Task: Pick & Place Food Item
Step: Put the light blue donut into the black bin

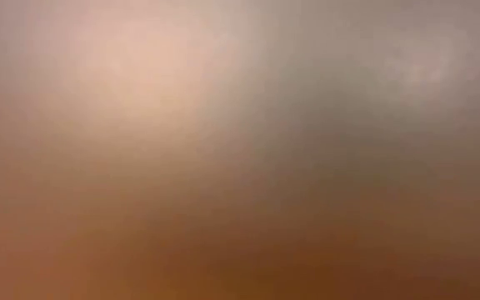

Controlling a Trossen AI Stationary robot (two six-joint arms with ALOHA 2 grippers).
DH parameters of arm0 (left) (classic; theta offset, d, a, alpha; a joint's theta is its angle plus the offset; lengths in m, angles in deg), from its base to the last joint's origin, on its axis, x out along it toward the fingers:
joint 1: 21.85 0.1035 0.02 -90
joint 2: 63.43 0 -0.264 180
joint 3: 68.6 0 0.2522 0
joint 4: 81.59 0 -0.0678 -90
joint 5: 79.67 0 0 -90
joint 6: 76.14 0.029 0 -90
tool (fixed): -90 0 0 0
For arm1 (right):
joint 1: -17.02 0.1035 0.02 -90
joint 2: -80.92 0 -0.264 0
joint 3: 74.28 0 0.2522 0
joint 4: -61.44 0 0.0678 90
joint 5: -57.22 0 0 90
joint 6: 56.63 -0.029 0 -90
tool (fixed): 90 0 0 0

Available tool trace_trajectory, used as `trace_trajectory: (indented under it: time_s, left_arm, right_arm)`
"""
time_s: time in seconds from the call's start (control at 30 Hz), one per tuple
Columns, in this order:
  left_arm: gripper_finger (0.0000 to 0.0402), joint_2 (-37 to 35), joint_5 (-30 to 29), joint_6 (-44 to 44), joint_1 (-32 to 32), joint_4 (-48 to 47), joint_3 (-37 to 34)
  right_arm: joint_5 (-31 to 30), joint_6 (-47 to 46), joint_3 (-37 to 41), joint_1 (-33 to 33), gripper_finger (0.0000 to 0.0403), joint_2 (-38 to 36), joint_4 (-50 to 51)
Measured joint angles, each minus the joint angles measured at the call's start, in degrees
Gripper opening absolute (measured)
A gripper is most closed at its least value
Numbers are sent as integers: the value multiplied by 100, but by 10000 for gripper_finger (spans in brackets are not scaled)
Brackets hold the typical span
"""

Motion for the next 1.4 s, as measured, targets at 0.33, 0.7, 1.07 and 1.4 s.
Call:
trace_trajectory:
  time_s: [0.33, 0.7, 1.07, 1.4]
  left_arm:
    - [90, -659, -413, 516, 272, -577, 0]
    - [90, -2019, -901, 4368, 3154, -1308, 0]
    - [90, -1692, 196, 7644, 6415, 162, 58]
    - [90, -290, 643, 8283, 6854, 1009, 564]
  right_arm:
    - [2, -26, 0, 2, 255, -1, -5]
    - [0, -29, 0, 2, 255, -1, -4]
    - [-40, -44, 2, 0, 255, -1, 0]
    - [-110, -128, 4, -4, 255, -1, 40]
